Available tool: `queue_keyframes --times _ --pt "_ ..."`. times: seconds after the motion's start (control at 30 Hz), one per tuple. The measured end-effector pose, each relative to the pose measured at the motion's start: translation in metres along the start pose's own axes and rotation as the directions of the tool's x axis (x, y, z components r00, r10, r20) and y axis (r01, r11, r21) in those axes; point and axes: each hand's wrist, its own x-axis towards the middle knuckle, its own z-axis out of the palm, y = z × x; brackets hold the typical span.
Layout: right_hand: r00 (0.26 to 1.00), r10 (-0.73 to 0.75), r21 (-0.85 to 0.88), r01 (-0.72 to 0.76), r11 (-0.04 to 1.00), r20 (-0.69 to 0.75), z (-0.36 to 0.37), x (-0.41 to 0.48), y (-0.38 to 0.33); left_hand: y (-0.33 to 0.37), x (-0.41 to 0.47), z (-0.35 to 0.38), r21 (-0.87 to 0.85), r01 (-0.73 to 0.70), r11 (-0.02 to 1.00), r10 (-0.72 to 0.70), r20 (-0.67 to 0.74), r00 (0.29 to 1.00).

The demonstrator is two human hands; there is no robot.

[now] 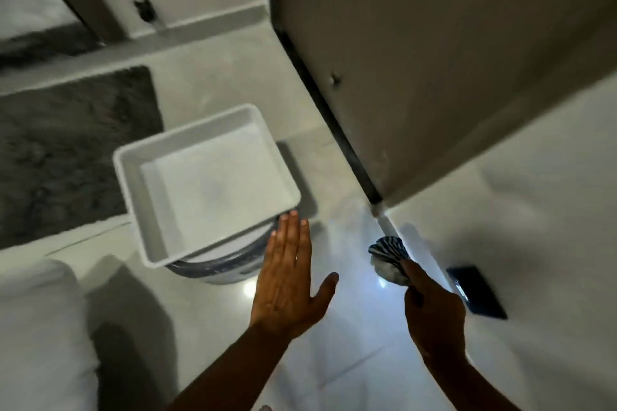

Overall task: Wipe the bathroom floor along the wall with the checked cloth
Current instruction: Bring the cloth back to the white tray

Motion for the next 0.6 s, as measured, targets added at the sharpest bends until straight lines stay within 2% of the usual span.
queue_keyframes --times 0.17,0.27,0.37,0.43,0.53,0.6 --pt "0.983 -0.18 0.204 0.185 0.961 -0.04 0.018 0.045 -0.119 -0.056 0.015 -0.07 -0.009 0.071 0.997 -0.071 -0.14 0.988" --pt "0.954 -0.301 0.281 0.288 0.915 0.002 0.051 0.064 -0.176 -0.1 0.025 -0.09 0.054 0.154 0.987 -0.144 -0.163 0.976" --pt "0.896 -0.443 0.252 0.422 0.871 0.03 0.093 0.076 -0.225 -0.144 0.035 -0.099 0.107 0.25 0.962 -0.23 -0.174 0.958" --pt "0.875 -0.481 0.201 0.462 0.864 0.06 0.121 0.082 -0.249 -0.163 0.038 -0.102 0.161 0.298 0.941 -0.272 -0.168 0.948" --pt "0.859 -0.467 0.163 0.439 0.883 0.213 0.157 0.088 -0.271 -0.176 0.037 -0.101 0.181 0.351 0.919 -0.322 -0.171 0.931" --pt "0.812 -0.468 0.124 0.455 0.882 0.348 0.182 0.088 -0.275 -0.182 0.033 -0.095 0.195 0.367 0.909 -0.338 -0.169 0.926"
